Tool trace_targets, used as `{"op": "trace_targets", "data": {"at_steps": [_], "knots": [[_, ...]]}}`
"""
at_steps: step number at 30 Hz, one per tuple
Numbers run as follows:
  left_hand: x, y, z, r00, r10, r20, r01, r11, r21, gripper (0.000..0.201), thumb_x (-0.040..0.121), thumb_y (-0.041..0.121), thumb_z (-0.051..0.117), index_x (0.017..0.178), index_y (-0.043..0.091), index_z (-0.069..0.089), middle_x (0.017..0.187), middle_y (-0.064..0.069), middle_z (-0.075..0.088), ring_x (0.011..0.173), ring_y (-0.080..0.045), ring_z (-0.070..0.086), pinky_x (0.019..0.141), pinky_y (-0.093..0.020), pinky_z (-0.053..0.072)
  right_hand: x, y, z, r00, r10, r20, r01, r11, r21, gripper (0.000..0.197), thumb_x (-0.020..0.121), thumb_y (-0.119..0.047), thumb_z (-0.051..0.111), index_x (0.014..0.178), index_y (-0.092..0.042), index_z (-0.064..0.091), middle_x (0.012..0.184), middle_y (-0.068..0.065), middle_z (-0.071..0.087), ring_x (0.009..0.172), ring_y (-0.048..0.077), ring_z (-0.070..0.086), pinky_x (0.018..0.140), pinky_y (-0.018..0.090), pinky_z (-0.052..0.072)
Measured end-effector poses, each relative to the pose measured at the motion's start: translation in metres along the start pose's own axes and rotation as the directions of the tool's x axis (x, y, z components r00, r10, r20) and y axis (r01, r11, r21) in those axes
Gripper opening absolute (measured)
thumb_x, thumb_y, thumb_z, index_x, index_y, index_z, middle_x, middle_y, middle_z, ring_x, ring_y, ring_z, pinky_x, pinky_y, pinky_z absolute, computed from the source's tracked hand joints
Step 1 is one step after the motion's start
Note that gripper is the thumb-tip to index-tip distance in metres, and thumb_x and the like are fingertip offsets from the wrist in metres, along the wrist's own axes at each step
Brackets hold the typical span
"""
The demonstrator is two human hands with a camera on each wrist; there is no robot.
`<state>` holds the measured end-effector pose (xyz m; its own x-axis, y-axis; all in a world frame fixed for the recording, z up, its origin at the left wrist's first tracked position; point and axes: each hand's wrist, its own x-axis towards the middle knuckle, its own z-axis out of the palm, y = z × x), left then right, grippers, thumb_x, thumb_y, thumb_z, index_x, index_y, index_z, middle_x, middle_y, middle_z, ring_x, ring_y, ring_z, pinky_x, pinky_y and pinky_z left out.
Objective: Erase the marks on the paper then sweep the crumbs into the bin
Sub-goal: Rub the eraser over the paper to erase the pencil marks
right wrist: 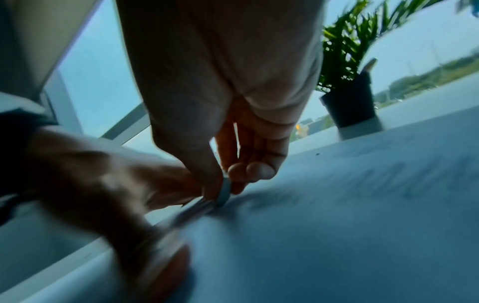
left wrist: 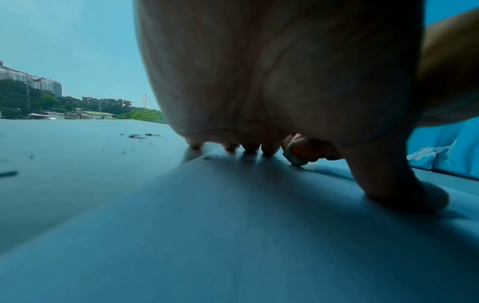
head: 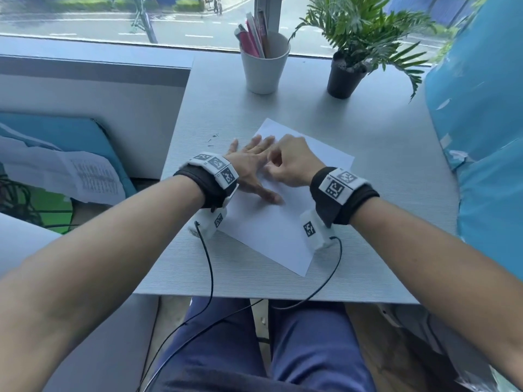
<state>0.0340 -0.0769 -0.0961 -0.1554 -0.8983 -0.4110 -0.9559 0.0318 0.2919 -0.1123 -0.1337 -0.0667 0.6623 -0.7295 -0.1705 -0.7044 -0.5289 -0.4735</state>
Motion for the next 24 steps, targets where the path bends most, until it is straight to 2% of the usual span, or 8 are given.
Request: {"op": "trace_targets", "data": {"at_steps": [3, 5, 8, 12, 15, 17, 21, 24], "knots": [[0.000, 0.000, 0.000, 1.000, -0.007, -0.004, 0.007, 1.000, -0.008, 0.140, 0.056, 0.089, 0.062, 0.155, 0.028, -0.015, 0.162, 0.010, -0.022, 0.148, -0.012, -0.023, 0.117, -0.055, -0.015, 0.008, 0.013, -0.013, 0.994, 0.072, -0.085, -0.068, 0.996, 0.050, 0.018, 0.077, -0.023, 0.069, 0.071, -0.006, 0.073, 0.071, 0.007, 0.070, 0.069, 0.021, 0.064, 0.058, 0.019, 0.045], [0.000, 0.000, -0.001, 1.000, -0.006, -0.002, 0.006, 1.000, -0.009, 0.140, 0.057, 0.089, 0.063, 0.155, 0.029, -0.016, 0.162, 0.010, -0.022, 0.148, -0.012, -0.024, 0.117, -0.055, -0.015, 0.005, 0.011, -0.011, 0.993, 0.069, -0.101, -0.063, 0.996, 0.059, 0.017, 0.078, -0.020, 0.069, 0.070, -0.006, 0.072, 0.067, 0.005, 0.068, 0.065, 0.019, 0.061, 0.056, 0.018, 0.042], [-0.001, 0.001, -0.002, 1.000, 0.011, 0.004, -0.011, 1.000, -0.009, 0.138, 0.057, 0.088, 0.064, 0.155, 0.033, -0.016, 0.161, 0.010, -0.024, 0.147, -0.013, -0.025, 0.116, -0.057, -0.016, -0.003, 0.000, -0.003, 0.998, -0.038, 0.041, 0.038, 0.999, 0.012, 0.012, 0.079, -0.020, 0.070, 0.073, -0.011, 0.073, 0.069, 0.001, 0.065, 0.066, 0.014, 0.058, 0.057, 0.017, 0.041], [-0.003, 0.002, -0.003, 1.000, -0.004, -0.016, 0.004, 1.000, -0.007, 0.140, 0.058, 0.086, 0.066, 0.157, 0.027, -0.014, 0.163, 0.009, -0.020, 0.148, -0.012, -0.022, 0.118, -0.057, -0.013, 0.009, 0.009, -0.012, 0.987, 0.081, -0.139, -0.073, 0.996, 0.056, 0.016, 0.076, -0.024, 0.070, 0.073, -0.008, 0.075, 0.071, 0.005, 0.069, 0.068, 0.017, 0.062, 0.062, 0.019, 0.040], [-0.004, 0.004, -0.004, 1.000, -0.007, -0.005, 0.007, 1.000, 0.000, 0.140, 0.058, 0.086, 0.065, 0.156, 0.026, -0.015, 0.162, 0.008, -0.021, 0.148, -0.013, -0.022, 0.118, -0.057, -0.012, 0.003, -0.005, -0.005, 0.999, 0.016, -0.037, -0.014, 0.999, 0.044, 0.015, 0.078, -0.017, 0.069, 0.063, -0.013, 0.069, 0.059, -0.003, 0.060, 0.054, 0.010, 0.054, 0.058, 0.020, 0.040], [-0.005, 0.005, -0.005, 1.000, -0.003, 0.007, 0.003, 1.000, 0.008, 0.140, 0.058, 0.086, 0.065, 0.156, 0.025, -0.015, 0.163, 0.007, -0.021, 0.148, -0.013, -0.022, 0.118, -0.057, -0.012, 0.001, 0.000, -0.011, 1.000, 0.016, -0.025, -0.015, 1.000, 0.021, 0.012, 0.077, -0.020, 0.073, 0.070, -0.012, 0.073, 0.065, -0.003, 0.065, 0.061, 0.010, 0.059, 0.059, 0.019, 0.042], [-0.009, -0.001, -0.012, 1.000, 0.022, -0.001, -0.022, 0.999, 0.027, 0.140, 0.059, 0.080, 0.071, 0.158, 0.023, -0.009, 0.164, 0.003, -0.017, 0.149, -0.014, -0.019, 0.119, -0.052, -0.013, -0.006, 0.035, -0.036, 0.989, 0.096, -0.112, -0.101, 0.994, -0.034, 0.014, 0.077, -0.023, 0.074, 0.080, -0.009, 0.077, 0.081, 0.003, 0.073, 0.076, 0.017, 0.065, 0.069, 0.019, 0.041], [-0.012, -0.006, -0.017, 0.997, 0.055, -0.059, -0.052, 0.997, 0.054, 0.141, 0.056, 0.076, 0.076, 0.159, 0.022, -0.004, 0.164, 0.000, -0.017, 0.150, -0.014, -0.017, 0.118, -0.045, -0.018, -0.030, 0.049, -0.040, 0.994, 0.099, -0.045, -0.102, 0.993, -0.059, 0.013, 0.077, -0.023, 0.075, 0.081, -0.011, 0.077, 0.071, -0.004, 0.066, 0.072, 0.012, 0.059, 0.068, 0.018, 0.042]]}}
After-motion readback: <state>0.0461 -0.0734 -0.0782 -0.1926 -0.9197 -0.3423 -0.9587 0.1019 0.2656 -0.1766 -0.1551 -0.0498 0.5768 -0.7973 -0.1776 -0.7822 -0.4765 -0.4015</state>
